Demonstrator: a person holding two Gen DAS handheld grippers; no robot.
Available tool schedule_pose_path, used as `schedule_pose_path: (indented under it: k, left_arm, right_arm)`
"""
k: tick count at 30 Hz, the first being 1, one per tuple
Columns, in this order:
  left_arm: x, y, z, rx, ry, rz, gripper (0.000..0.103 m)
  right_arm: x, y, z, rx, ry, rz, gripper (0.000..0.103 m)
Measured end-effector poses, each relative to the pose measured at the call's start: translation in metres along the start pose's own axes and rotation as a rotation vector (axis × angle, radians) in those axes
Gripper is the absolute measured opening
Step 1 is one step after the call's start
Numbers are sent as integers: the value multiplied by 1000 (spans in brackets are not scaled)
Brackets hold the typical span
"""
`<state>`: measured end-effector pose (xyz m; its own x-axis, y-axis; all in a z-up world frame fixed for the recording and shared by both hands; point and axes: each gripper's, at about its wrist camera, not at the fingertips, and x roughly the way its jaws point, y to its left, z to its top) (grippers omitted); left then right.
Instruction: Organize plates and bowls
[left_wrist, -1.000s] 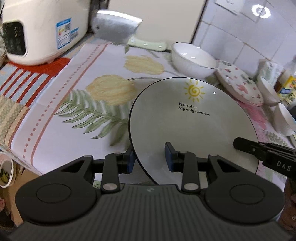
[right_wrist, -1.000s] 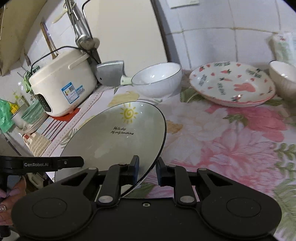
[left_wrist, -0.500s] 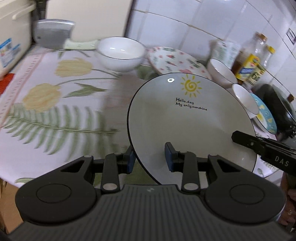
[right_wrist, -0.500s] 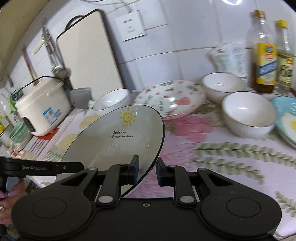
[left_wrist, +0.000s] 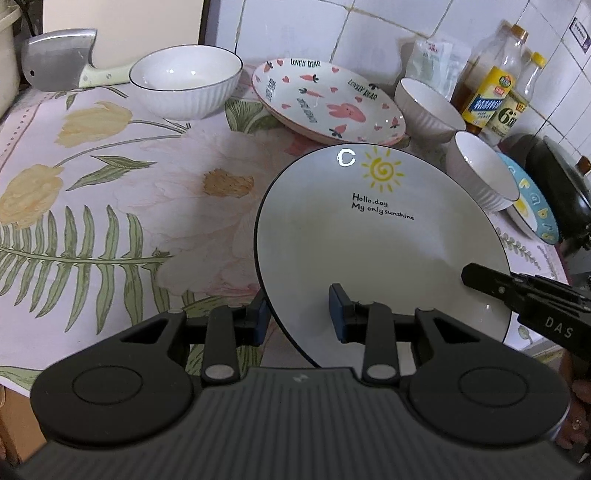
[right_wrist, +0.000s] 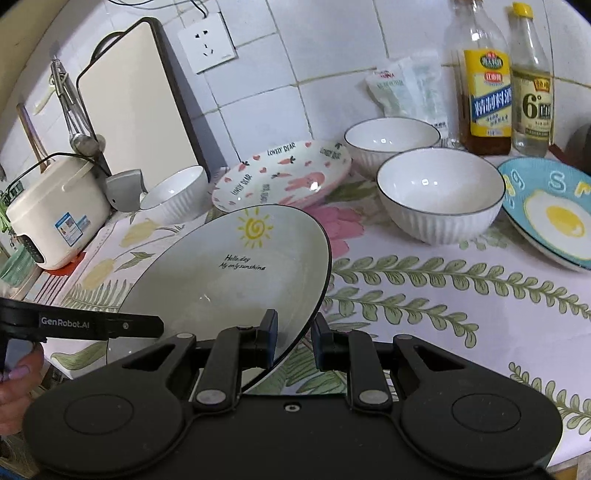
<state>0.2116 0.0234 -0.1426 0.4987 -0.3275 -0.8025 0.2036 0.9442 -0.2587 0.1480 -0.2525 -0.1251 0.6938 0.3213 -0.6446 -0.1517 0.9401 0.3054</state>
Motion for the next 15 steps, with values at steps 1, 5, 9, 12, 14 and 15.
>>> schedule_pose_path:
  k: [1, 5, 9, 12, 14, 15]
  left_arm:
    - [2, -1, 0, 1, 3, 3, 31]
    - [9, -5, 5, 13, 22, 11, 32]
    - [9, -8, 15, 15, 63, -9, 32]
    - [12, -17, 16, 56, 65, 23, 32]
    - [18, -18, 15, 51, 88, 32, 32]
    - [21, -18, 14, 41, 97, 36, 32]
  right_arm:
    - [2, -1, -2, 2, 1, -1, 24]
    - [6, -4, -2, -15, 12, -10, 24]
    - [4, -9, 9, -64, 24, -6, 24]
    - [7, -15, 9, -43, 23, -6, 25]
    - [13, -19, 6, -32, 37, -11, 25]
    - [15, -19, 4, -32, 43, -16, 25]
